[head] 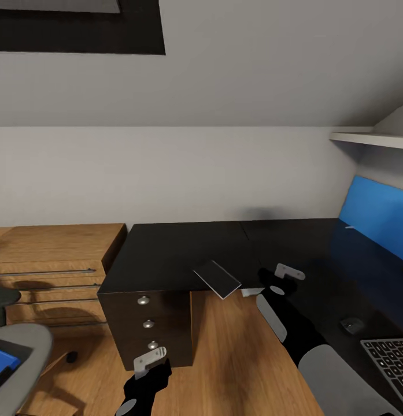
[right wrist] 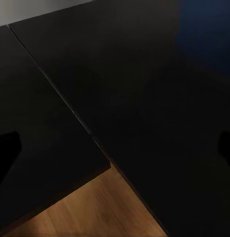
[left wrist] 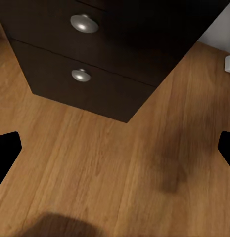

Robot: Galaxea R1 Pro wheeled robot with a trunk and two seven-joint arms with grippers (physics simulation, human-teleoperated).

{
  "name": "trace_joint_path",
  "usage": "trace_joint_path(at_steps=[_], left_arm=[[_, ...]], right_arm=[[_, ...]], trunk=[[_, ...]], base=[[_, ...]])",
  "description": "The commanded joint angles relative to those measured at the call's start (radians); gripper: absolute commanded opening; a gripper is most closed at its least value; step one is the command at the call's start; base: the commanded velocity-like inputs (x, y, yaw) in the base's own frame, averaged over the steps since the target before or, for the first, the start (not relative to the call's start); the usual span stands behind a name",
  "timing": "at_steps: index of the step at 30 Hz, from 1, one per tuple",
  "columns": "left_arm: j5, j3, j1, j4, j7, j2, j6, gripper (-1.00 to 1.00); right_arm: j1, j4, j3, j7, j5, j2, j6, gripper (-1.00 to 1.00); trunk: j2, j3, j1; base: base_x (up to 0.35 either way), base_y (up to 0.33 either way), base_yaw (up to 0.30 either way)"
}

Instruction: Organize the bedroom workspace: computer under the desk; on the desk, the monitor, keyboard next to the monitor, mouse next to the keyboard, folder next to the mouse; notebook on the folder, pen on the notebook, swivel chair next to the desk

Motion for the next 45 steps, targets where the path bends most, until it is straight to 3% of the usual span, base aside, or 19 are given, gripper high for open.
trace_joint_path(at_steps=[1, 19, 30, 45], left_arm=[[0.007, -0.003, -0.002, -0.001, 0.004, 0.001, -0.007, 1.00], [0.012, -0.003, -0.001, -0.001, 0.002, 0.001, -0.007, 1.00], [0.012, -0.003, -0.001, -0.001, 0.002, 0.001, -0.007, 1.00], [0.013, -0.003, -0.001, 0.005, 0.002, 0.000, -0.007, 1.00]], right_arm=[[-0.001, -0.002, 0.007, -0.008, -0.003, -0.001, 0.008, 1.00], [0.001, -0.052, 0.011, -0.008, -0.004, -0.001, 0.007, 1.00], [0.001, -0.051, 0.011, -0.008, -0.004, -0.001, 0.007, 1.00], [0.001, -0.053, 0.014, -0.008, -0.004, 0.007, 0.006, 1.00]], trunk=[[-0.001, -0.001, 0.000], [-0.001, -0.001, 0.000], [-0.001, -0.001, 0.000], [-0.001, -0.001, 0.000]], base=[[0.000, 0.000, 0.001], [-0.067, 0.062, 0.029], [-0.220, 0.201, 0.253], [-0.017, 0.014, 0.275]])
